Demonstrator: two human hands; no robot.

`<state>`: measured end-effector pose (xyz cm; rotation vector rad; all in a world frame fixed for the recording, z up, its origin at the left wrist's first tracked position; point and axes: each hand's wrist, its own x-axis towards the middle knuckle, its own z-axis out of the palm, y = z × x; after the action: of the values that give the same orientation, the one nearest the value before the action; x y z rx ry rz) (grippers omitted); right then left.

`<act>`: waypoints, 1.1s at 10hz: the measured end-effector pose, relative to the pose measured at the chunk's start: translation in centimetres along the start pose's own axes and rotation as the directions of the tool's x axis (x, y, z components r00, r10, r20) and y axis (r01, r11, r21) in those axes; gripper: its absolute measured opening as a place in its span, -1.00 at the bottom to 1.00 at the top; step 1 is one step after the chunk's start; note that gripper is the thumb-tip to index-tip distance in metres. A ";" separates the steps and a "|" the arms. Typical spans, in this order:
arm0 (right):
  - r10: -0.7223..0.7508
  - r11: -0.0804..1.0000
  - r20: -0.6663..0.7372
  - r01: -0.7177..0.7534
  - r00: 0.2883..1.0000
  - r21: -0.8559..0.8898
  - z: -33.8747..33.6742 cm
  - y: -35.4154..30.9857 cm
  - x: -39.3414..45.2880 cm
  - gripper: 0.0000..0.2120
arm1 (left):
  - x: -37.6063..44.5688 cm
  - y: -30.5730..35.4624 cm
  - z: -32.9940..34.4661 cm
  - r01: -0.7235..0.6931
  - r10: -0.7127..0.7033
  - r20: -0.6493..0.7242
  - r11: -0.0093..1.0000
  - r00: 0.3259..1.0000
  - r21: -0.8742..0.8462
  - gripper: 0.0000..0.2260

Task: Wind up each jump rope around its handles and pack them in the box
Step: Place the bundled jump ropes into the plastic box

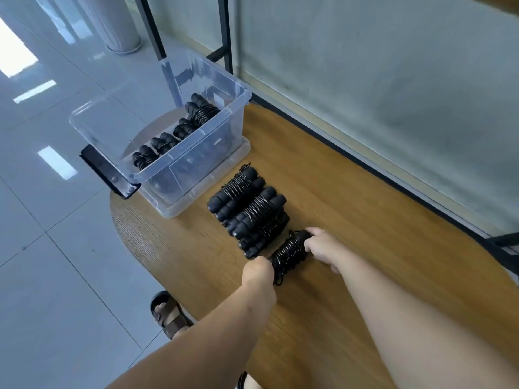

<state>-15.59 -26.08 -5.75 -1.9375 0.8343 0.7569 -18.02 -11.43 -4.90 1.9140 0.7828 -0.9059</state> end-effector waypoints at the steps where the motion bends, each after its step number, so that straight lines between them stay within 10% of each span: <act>1: 0.030 0.992 -0.012 -0.029 0.999 0.122 -0.8 1.0 -1.6 -0.36 | 0.1 0.7 -0.1 0.213 -0.197 0.086 0.839 0.977 -0.502 -0.67; 4: -0.063 0.893 -0.229 0.157 0.971 0.422 -6.9 -3.5 -6.1 -0.51 | -6.1 8.3 -3.4 -0.246 0.252 0.069 0.966 0.965 -0.085 -0.62; 7: -0.253 0.722 -0.276 0.371 0.927 0.585 -4.5 -19.1 -8.5 -0.67 | -2.2 19.4 -16.9 -0.636 0.625 -0.157 0.771 0.765 -0.030 -0.66; 9: -0.213 0.777 -0.207 0.294 0.955 0.556 2.1 -28.8 -6.3 -0.72 | 5.7 26.6 -27.4 -0.609 0.650 -0.049 0.733 0.758 0.304 -0.85; 11: -0.017 0.766 -0.067 0.056 0.998 0.641 8.4 -35.2 -2.2 -0.30 | 10.9 30.6 -33.1 -0.438 0.534 0.232 0.300 0.813 0.847 -0.82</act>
<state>9.25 -4.17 8.94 -1.3463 0.9371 0.3168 21.58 6.25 11.47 2.8825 -0.4382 -0.8727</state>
